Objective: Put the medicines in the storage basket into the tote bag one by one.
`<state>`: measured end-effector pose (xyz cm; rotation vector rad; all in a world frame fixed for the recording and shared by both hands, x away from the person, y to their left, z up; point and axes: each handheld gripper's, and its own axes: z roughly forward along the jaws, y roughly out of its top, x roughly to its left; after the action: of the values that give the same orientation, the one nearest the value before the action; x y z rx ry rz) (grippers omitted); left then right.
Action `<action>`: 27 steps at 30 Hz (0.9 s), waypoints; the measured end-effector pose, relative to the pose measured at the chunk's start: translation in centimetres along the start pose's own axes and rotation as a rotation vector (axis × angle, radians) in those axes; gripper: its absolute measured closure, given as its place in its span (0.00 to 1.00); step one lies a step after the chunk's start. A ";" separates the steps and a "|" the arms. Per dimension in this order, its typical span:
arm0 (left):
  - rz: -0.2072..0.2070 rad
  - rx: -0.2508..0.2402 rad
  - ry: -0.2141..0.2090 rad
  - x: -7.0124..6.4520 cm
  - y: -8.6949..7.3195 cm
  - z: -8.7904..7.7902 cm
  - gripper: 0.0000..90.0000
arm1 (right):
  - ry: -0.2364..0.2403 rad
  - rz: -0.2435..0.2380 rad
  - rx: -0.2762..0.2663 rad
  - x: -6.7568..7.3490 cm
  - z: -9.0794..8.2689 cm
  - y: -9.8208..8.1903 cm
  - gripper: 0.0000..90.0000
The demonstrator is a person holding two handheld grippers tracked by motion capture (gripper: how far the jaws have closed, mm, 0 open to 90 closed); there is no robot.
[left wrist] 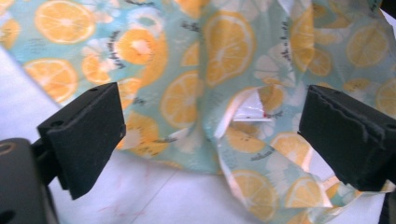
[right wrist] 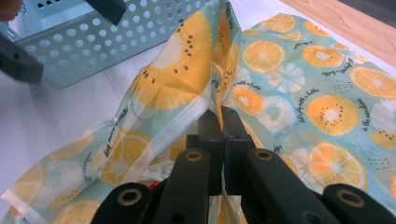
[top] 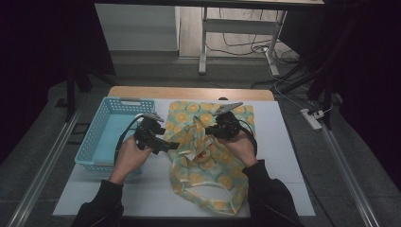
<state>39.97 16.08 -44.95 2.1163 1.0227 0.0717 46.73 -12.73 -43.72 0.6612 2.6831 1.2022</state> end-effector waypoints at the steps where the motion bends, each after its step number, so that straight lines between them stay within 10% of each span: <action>1: -0.004 0.006 0.012 0.3 -0.1 -0.3 0.05 | 0.000 0.000 0.000 0.0 0.0 0.0 1.00; 27: -0.097 -0.020 0.224 8.6 -2.8 -3.8 0.00 | -0.001 -0.001 0.003 -0.1 0.1 0.0 1.00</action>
<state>42.62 25.41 -46.42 2.0704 1.2489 0.2757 46.78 -12.73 -43.80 0.6610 2.6843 1.1977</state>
